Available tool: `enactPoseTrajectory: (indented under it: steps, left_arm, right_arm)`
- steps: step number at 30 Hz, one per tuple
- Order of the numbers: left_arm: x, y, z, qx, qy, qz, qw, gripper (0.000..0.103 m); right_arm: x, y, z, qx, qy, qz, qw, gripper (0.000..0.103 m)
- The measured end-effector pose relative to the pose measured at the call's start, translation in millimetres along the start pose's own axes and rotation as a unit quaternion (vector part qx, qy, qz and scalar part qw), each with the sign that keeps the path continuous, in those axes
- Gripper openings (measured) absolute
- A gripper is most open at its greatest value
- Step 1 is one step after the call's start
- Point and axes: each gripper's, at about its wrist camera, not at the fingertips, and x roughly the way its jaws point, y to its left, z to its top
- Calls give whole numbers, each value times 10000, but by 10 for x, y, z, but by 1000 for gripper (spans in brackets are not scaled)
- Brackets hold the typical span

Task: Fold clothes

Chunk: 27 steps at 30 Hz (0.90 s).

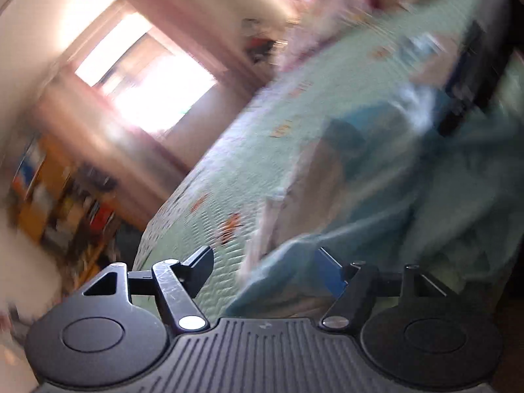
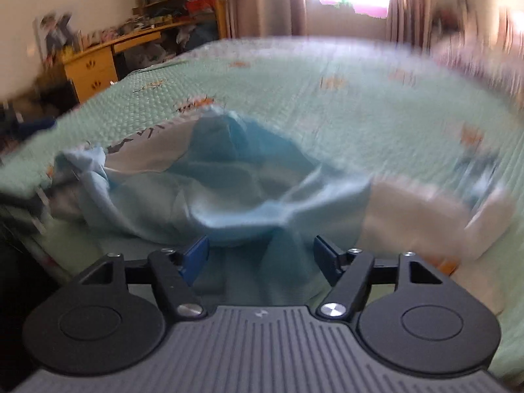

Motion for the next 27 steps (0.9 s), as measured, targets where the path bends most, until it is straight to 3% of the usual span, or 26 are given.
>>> enactPoseTrajectory:
  steps: [1, 3, 4, 5, 7, 11, 16, 18, 19, 20, 24, 27]
  left_arm:
    - [88, -90, 15, 223, 50, -27, 9997, 73]
    - [225, -172, 1, 338, 212, -97, 9992, 69]
    - [260, -168, -9, 216, 290, -119, 9993, 54]
    - [289, -154, -20, 59, 368, -138, 9992, 27]
    - [305, -76, -33, -338, 423, -131, 9984, 8]
    - [242, 356, 7, -1419, 271, -72, 9895, 5]
    - [418, 957, 26, -2492, 403, -6, 9676, 5]
    - [416, 1018, -32, -2584, 419, 36, 9651, 6]
    - [402, 1024, -44, -2594, 401, 27, 9649, 6]
    - [395, 978, -59, -2524, 400, 22, 9668, 6]
    - [368, 758, -104, -2162, 381, 31, 9756, 6]
    - [288, 711, -108, -2007, 223, 107, 9793, 7]
  right_arm:
    - [26, 7, -7, 129, 64, 55, 9999, 71]
    - [45, 72, -17, 242, 125, 198, 9994, 47]
    - [37, 127, -19, 231, 123, 302, 9992, 31]
    - [27, 206, -9, 165, 89, 351, 9992, 22]
    - [-35, 330, 86, 43, -30, 531, 9986, 8]
    - [-201, 464, 545, 184, -613, 1205, 9906, 3]
    - [-281, 416, 1404, 690, -1451, 1812, 9702, 5]
    - [-219, 354, 1496, 684, -1416, 1494, 9762, 23]
    - [-185, 331, 1492, 582, -1318, 1230, 9819, 48]
    - [-155, 307, 1370, 485, -1177, 1012, 9867, 61]
    - [-147, 349, 627, -372, -935, 242, 9946, 60]
    - [-148, 450, 101, -1307, -932, -414, 9862, 60]
